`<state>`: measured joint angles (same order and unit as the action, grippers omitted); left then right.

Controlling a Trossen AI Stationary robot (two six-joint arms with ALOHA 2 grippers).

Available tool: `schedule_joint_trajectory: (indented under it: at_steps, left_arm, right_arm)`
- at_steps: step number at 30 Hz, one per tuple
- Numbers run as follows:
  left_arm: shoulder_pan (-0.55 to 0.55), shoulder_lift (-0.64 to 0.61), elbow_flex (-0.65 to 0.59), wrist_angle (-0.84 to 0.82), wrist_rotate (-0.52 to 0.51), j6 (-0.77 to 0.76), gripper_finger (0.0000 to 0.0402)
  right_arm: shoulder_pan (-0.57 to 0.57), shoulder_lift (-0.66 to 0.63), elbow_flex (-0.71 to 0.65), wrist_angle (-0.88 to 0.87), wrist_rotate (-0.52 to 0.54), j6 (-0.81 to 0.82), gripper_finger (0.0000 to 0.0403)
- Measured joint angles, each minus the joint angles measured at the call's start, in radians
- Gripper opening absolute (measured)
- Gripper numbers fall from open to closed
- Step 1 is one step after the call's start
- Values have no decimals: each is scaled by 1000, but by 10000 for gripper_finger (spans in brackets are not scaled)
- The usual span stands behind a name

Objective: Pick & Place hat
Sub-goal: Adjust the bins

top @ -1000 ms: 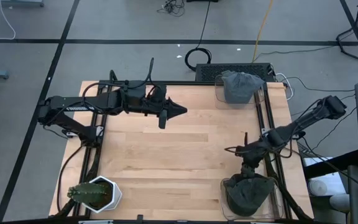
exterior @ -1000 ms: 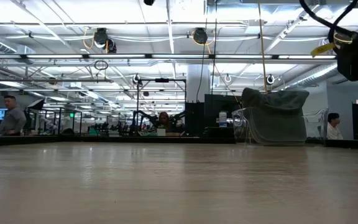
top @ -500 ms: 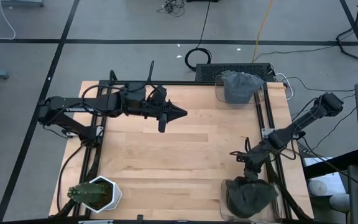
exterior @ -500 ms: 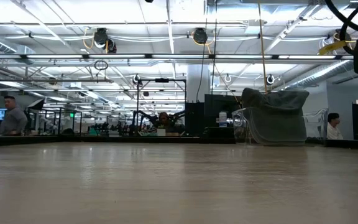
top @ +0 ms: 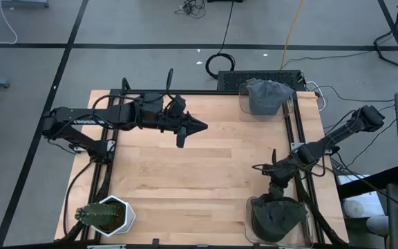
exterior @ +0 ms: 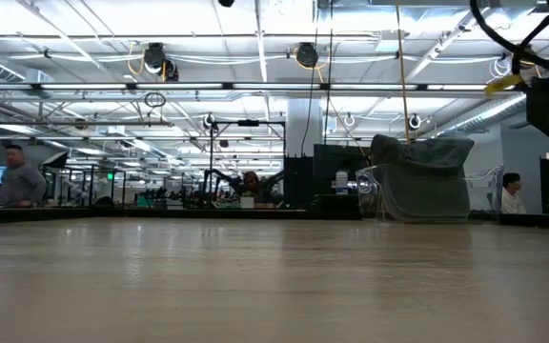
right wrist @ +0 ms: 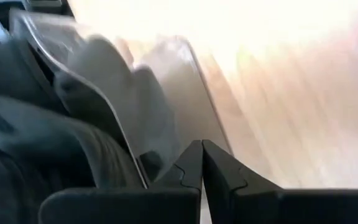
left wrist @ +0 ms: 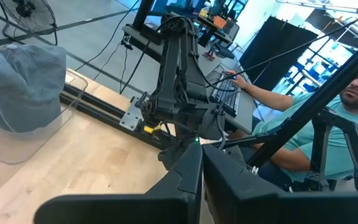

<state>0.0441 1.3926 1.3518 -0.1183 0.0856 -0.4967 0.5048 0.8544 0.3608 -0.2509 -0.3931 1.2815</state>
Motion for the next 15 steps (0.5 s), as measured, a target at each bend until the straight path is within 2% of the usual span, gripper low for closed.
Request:
schedule_joint_trajectory:
  at_steps: [4, 9, 15]
  left_arm:
    - [0, 0, 0, -11, 0, -1, 21]
    - [0, 0, 0, -14, 0, 2, 21]
    - [0, 0, 0, -14, -1, 6, 21]
  right_arm:
    - [-44, 0, 24, 0, 49, -53, 0]
    - [-93, 10, 38, 97, 47, -82, 0]
    - [-91, 83, 38, 203, -29, -97, 0]
